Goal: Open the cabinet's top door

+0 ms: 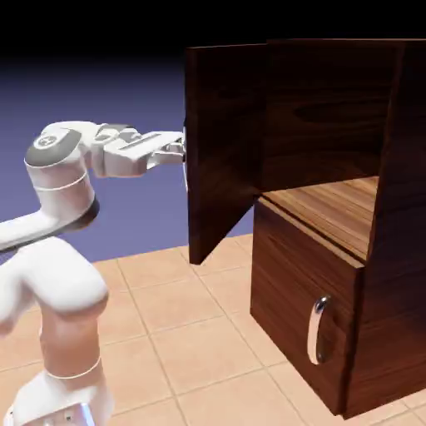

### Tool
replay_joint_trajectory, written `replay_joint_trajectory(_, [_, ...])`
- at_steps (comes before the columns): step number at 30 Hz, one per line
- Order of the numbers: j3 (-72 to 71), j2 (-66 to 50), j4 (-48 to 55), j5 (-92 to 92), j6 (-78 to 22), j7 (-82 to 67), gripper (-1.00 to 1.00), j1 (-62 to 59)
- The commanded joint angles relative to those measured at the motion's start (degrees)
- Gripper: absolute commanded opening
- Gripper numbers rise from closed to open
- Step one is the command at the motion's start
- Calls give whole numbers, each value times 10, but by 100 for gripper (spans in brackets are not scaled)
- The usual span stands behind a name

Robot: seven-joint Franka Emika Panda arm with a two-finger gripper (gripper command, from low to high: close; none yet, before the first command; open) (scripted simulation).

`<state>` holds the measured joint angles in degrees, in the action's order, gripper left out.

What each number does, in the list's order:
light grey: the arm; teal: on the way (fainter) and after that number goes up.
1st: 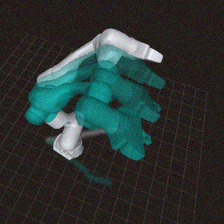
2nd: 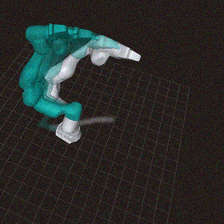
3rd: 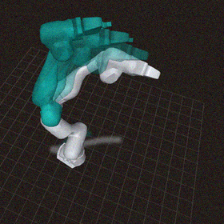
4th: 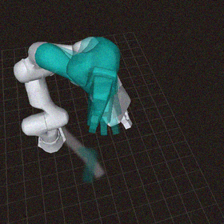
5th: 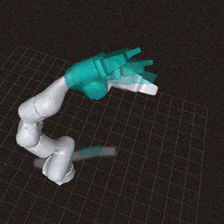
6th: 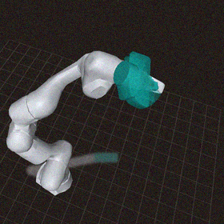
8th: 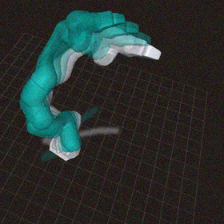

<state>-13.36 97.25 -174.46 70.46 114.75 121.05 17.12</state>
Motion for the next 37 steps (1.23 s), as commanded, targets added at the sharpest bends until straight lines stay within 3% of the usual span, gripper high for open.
replay_joint_trajectory(1, [-21,-4,4,-17,-13,3,-100,0])
replay_joint_trajectory(4, [-83,-22,20,-70,-48,10,-100,-4])
replay_joint_trajectory(11, [-161,38,18,-211,47,-62,-100,-141])
replay_joint_trajectory(18, [-307,17,97,-341,-63,-68,-100,-193])
replay_joint_trajectory(32, [-483,-62,386,-464,-346,-65,-100,-419])
replay_joint_trajectory(37, [-474,29,415,-524,-342,-146,-100,-500])
